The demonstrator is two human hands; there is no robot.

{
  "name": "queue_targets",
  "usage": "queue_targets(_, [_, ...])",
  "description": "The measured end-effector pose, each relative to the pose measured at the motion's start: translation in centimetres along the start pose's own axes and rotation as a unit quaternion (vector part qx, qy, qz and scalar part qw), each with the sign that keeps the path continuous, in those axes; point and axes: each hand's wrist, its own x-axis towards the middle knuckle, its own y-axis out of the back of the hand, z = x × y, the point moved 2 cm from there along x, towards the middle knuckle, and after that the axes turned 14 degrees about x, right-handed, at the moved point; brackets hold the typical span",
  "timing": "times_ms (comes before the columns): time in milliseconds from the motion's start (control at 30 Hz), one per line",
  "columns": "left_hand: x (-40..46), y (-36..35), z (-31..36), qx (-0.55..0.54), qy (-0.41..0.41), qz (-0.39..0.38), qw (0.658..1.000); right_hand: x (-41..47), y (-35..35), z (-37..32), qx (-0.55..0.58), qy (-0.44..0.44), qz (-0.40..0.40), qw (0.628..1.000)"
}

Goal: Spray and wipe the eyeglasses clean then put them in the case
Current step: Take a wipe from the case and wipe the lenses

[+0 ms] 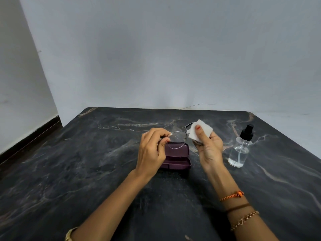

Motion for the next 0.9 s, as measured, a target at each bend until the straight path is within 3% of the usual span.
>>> queue_targets(200, [1.0,0.9,-1.3,-0.013,0.033,0.019,0.999,0.7,0.4,-0.7,-0.131,-0.01,-0.083,0.988])
queue_targets(333, [1.2,1.1,-1.4,-0.026,0.036,0.002,0.999,0.5,0.4,-1.3,-0.165,-0.016,-0.068,0.984])
queue_targets(467, [1.0,0.8,-1.1,-0.034,0.025,-0.02,0.999,0.6,0.4,-0.8,0.017,-0.076,-0.013,0.997])
queue_targets(600, [0.8,0.4,-0.5,-0.045,0.023,-0.025,0.998,0.7,0.4,-0.5,0.166,-0.102,0.001,0.981])
queue_targets(900, [0.8,0.6,-0.6,-0.032,0.015,-0.037,0.999,0.9,0.9,-1.4,-0.047,-0.019,-0.059,0.997])
